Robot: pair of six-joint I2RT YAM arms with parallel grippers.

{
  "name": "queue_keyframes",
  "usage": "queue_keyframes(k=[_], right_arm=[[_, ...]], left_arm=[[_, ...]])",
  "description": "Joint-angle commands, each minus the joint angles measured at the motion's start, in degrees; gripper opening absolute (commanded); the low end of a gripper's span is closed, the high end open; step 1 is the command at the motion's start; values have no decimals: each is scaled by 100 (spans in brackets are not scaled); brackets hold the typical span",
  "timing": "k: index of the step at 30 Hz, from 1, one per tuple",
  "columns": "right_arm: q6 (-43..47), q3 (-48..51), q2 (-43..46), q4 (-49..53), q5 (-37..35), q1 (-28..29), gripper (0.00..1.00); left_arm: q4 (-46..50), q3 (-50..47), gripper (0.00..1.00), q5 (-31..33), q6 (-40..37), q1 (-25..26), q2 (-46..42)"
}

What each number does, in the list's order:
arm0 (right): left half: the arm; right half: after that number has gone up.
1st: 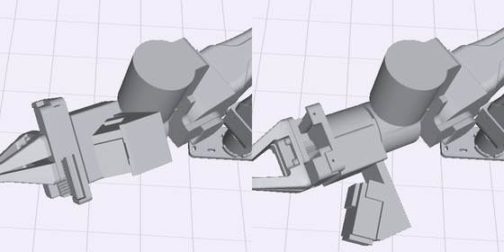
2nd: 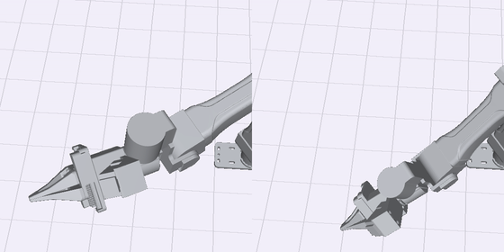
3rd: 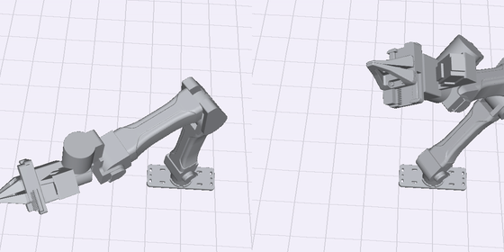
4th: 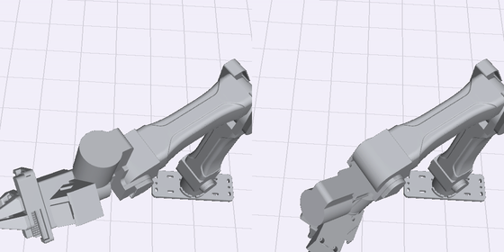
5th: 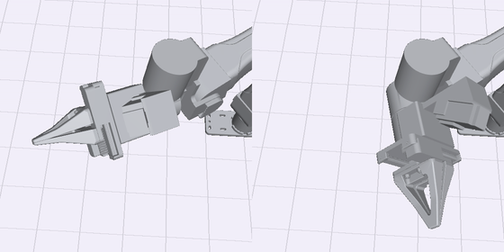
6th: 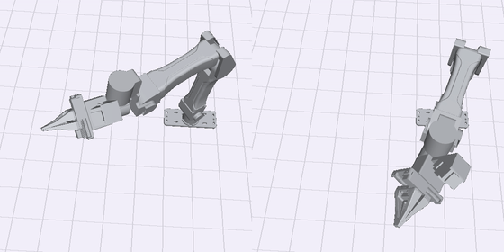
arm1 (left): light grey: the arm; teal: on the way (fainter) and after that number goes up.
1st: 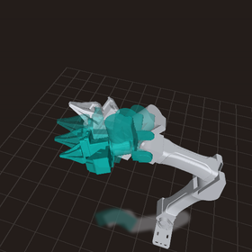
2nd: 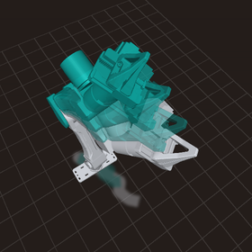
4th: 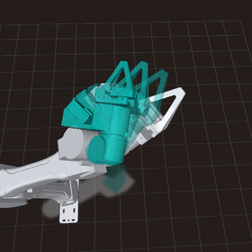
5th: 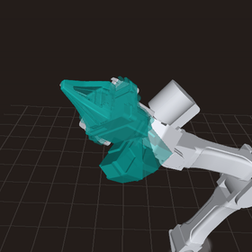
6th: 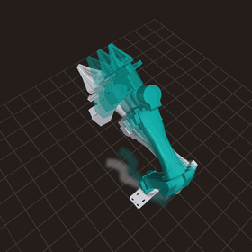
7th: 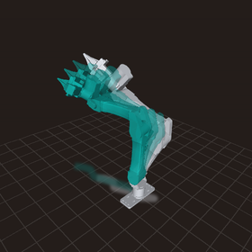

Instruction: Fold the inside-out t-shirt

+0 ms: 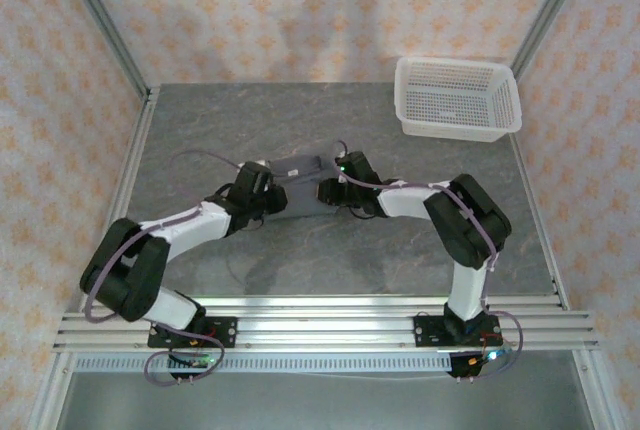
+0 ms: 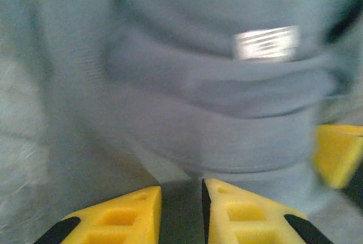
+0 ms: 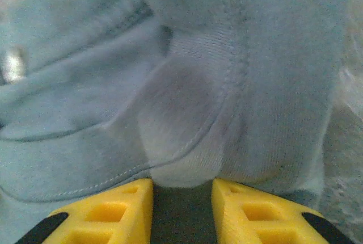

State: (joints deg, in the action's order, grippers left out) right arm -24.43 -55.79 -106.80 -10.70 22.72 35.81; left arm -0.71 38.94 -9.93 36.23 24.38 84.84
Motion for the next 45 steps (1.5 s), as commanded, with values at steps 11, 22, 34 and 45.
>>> queue_keyframes(k=[11, 22, 34, 45], right_arm=[[-237, -954, 555, 792, -1081, -168, 47], [-216, -2698, -1043, 1626, -738, -189, 41], [-1939, 828, 1000, -685, -1093, -166, 69], [-2693, 40, -307, -1422, -669, 463, 38]], left_arm=[[756, 532, 48, 530, -128, -308, -746], [829, 772, 52, 69, -158, -751, -1307], [2317, 379, 80, -1206, -837, -593, -3912], [2833, 225, 100, -992, -590, -584, -4262]])
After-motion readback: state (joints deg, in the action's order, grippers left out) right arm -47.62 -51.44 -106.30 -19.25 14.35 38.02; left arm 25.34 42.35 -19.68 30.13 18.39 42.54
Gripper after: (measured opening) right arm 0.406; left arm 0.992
